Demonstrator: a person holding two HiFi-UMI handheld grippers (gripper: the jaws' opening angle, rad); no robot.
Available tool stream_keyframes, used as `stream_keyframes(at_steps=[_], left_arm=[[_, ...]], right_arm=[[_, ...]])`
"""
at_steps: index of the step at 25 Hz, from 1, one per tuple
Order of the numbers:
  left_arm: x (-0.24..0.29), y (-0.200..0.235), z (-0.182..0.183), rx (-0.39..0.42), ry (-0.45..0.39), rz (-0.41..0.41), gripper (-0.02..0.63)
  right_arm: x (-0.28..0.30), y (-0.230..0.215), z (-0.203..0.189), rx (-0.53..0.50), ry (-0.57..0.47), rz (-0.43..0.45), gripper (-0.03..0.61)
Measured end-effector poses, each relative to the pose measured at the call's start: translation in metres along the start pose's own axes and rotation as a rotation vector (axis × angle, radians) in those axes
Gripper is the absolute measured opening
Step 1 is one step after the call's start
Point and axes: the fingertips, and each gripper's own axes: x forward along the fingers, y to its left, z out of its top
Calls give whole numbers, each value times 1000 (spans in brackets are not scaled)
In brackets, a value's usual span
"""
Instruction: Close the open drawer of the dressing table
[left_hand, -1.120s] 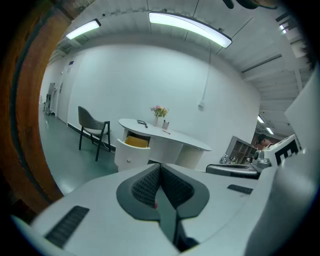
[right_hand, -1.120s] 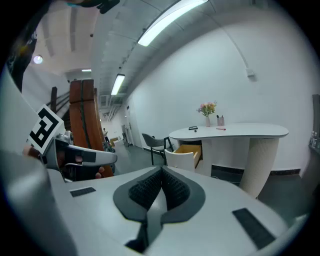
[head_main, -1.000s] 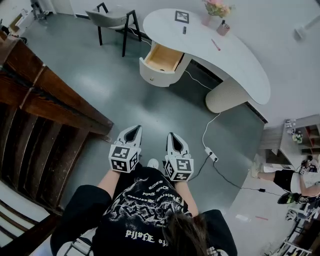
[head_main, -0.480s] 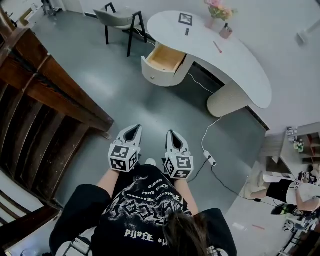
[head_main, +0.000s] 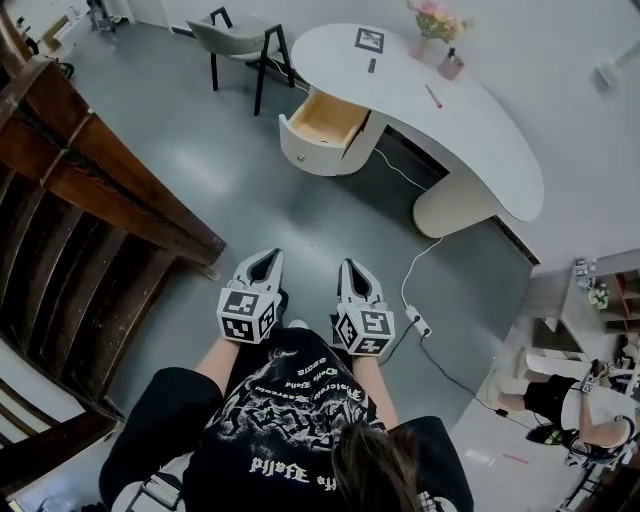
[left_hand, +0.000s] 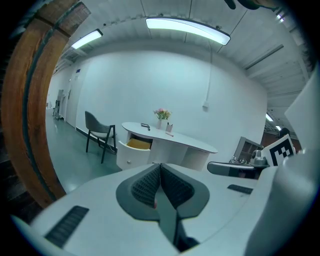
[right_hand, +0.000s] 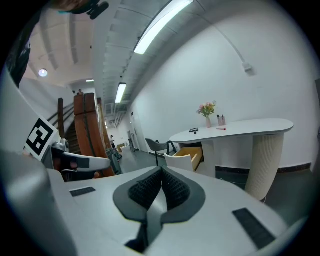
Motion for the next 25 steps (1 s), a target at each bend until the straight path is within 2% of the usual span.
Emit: stream_keyframes(at_steps=[4,8,14,25], left_arm=[[17,11,-1,-10,5,3,25],[41,27,7,-13,4,-8,25],[82,62,29,-17,25,-33,25],[169,123,66,35,83,-129,25]], right_arm=[[12,-6,-6,0,20,11,26],[37,-18,-4,14,29,-14,26],[87,-27,21,10,26,-62,26],[184,-40,50,45,43,-140,26]])
